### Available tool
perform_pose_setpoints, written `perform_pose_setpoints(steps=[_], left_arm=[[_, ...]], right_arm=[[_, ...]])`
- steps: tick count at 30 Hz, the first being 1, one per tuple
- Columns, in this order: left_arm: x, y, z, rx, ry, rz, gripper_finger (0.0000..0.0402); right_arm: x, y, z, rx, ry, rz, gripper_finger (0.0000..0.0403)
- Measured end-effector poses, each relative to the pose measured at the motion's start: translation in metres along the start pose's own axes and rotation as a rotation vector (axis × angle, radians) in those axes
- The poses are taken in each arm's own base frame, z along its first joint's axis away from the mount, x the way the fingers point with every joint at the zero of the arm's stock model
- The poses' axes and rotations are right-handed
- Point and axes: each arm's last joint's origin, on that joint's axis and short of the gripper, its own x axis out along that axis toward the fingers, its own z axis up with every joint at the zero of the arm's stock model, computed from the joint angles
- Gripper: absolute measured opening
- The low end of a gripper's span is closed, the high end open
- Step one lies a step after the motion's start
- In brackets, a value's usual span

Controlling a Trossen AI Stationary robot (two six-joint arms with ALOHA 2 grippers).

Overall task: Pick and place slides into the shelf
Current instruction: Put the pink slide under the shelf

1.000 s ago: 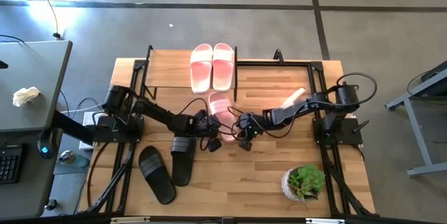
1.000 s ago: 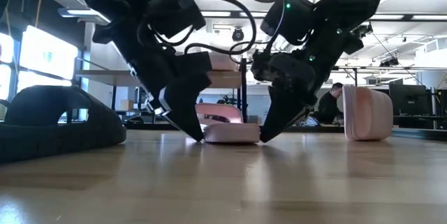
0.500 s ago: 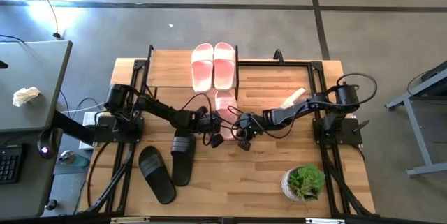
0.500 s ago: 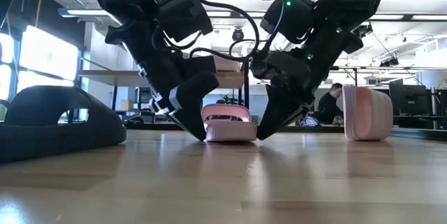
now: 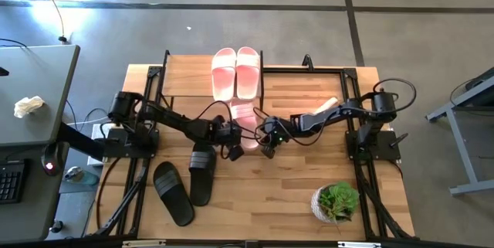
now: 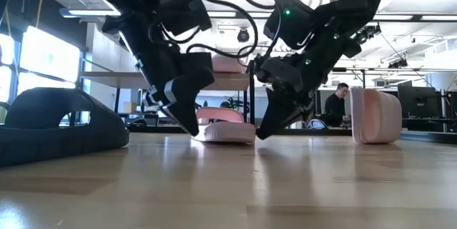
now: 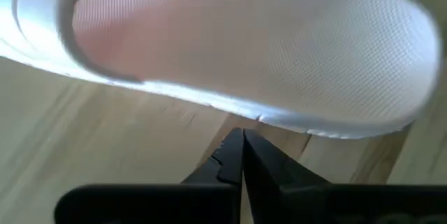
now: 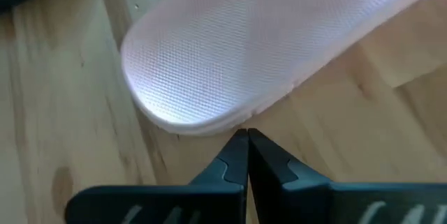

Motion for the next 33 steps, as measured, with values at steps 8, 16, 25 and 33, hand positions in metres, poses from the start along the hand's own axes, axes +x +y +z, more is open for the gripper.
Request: perform_pose_setpoints(steps=[8,16,25,33], left_arm=[[0.0,0.002,-0.001,0.038,-0.005,0.045,0.0002],[0.011,-0.001,-0.003,0.083,-0.021,0.041,0.0003],[0.012,0.0,0.005,0.076,-0.082,0.028,0.0003],[0.016,0.012,0.007,0.041,-0.035,0.043,0.0003]], right_arm=[[0.0,0.003,0.0,-0.014,-0.012,0.029,0.0],[0.0,0.003,0.001,-0.01,-0.021,0.02,0.0],[0.0,0.005,0.0,-0.032,-0.018,0.029,0.0],[0.0,0.005,0.0,-0.029,-0.025,0.026,0.0]])
